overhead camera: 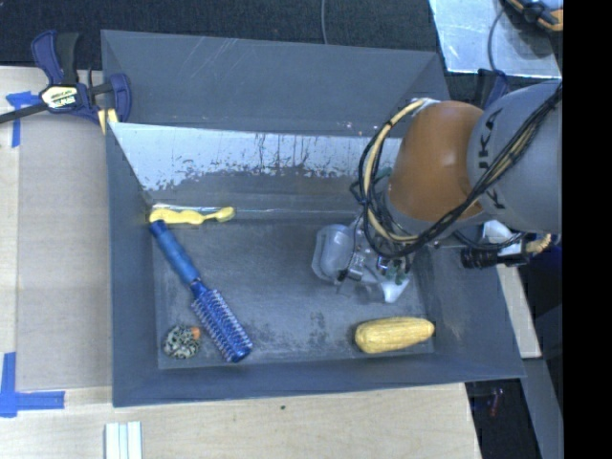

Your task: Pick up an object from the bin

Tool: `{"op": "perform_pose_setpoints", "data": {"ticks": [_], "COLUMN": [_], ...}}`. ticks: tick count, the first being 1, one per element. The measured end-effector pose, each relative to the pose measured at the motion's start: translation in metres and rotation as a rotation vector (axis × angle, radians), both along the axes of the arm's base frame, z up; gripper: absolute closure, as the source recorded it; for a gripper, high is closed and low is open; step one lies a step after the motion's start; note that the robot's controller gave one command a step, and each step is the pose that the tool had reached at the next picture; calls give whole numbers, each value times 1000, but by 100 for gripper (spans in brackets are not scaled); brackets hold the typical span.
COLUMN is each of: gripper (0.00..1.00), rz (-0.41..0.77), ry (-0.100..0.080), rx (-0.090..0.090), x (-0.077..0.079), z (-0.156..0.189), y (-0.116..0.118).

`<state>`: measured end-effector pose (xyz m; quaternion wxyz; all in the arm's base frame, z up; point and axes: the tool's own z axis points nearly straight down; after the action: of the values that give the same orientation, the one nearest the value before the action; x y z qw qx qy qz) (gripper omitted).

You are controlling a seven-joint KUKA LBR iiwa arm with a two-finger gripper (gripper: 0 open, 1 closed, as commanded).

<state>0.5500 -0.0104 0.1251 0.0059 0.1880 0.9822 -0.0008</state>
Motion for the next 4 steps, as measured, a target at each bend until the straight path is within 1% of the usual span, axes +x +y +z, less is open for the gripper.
{"op": "perform_pose_setpoints", "data": {"ticks": [1, 2, 3, 4], "gripper": [100, 100, 100, 100], "rz": [-5, 385, 350, 175], "ry": [29, 17, 17, 16], "rx": [0, -2, -1, -1], "x": [-10, -13, -9, -31], "z": [1, 55, 32, 4], "y": [4, 7, 5, -5]}}
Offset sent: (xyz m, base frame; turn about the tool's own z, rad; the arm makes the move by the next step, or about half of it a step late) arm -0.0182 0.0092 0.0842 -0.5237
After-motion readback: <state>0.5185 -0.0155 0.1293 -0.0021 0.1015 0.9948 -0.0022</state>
